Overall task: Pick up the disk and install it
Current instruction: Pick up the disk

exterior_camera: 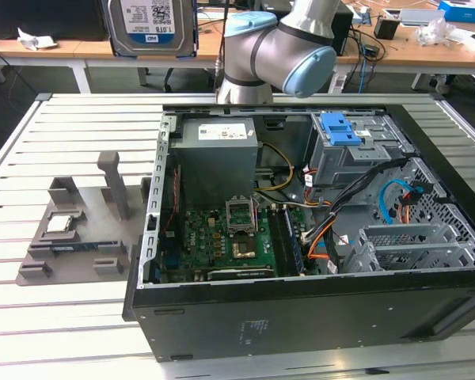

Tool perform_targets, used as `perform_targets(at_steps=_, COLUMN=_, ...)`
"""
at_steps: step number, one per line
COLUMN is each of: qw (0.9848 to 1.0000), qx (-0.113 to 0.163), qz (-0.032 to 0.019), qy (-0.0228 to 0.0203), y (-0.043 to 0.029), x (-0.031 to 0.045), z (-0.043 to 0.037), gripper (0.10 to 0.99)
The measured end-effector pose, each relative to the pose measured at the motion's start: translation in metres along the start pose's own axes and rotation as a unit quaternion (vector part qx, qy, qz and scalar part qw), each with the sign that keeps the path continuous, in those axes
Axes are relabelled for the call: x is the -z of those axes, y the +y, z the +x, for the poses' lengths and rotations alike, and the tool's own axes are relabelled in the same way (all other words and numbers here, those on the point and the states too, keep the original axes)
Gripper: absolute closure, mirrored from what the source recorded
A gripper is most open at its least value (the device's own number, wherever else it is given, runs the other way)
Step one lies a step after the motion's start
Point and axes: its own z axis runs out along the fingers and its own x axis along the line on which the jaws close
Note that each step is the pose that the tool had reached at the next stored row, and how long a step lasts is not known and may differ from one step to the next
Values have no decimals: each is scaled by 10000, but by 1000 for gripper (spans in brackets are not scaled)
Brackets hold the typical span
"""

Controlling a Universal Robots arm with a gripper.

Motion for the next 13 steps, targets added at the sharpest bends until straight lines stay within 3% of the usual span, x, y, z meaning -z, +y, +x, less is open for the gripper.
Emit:
perform_targets(at_steps=3, qw=9999, qx=-102, qz=1, qy=-2, y=-30, x=-9, z=-1, gripper=718)
perform_targets(at_steps=5, qw=9999, qx=-127, qz=0, qy=-2, y=-102, x=-16, z=-2, gripper=718)
perform_targets(at_steps=8, qw=9999, qx=-132, qz=0, qy=-2, y=-323, x=-36, z=-7, gripper=718)
perform_targets(at_steps=13, qw=9999, qx=-132, qz=1, qy=-2, y=-589, x=-63, z=-12, gripper=718)
